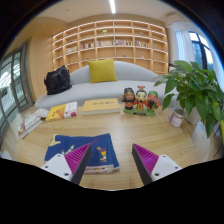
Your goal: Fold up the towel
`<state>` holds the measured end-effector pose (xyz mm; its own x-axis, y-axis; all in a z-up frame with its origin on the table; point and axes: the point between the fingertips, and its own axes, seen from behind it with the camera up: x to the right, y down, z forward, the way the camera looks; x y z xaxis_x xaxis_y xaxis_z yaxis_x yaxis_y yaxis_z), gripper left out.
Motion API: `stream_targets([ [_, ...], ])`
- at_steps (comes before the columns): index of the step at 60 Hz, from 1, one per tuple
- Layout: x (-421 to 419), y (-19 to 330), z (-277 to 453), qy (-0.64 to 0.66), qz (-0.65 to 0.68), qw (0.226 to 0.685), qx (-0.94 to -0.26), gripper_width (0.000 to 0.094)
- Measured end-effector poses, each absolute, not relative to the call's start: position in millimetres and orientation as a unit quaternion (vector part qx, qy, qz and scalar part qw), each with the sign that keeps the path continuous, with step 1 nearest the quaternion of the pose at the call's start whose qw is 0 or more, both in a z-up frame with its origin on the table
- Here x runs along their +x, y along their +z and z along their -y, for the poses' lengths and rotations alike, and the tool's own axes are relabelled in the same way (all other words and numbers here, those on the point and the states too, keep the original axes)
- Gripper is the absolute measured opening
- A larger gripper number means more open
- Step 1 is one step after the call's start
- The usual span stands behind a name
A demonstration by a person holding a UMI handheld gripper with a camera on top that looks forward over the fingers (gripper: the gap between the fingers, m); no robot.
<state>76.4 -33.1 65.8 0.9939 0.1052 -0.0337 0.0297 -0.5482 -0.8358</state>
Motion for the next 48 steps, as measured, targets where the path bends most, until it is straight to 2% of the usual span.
stream_targets([
  [14,80,132,119,0.011,0.080,0.496,-0.865,0.0852],
  [26,61,175,196,0.029,0.099,0.500,-0.860,0.0856],
  [35,61,191,235,0.033,0.101,0.503,-0.858,0.0854],
  [48,71,197,262,0.027,0.105,0.504,-0.857,0.0853],
])
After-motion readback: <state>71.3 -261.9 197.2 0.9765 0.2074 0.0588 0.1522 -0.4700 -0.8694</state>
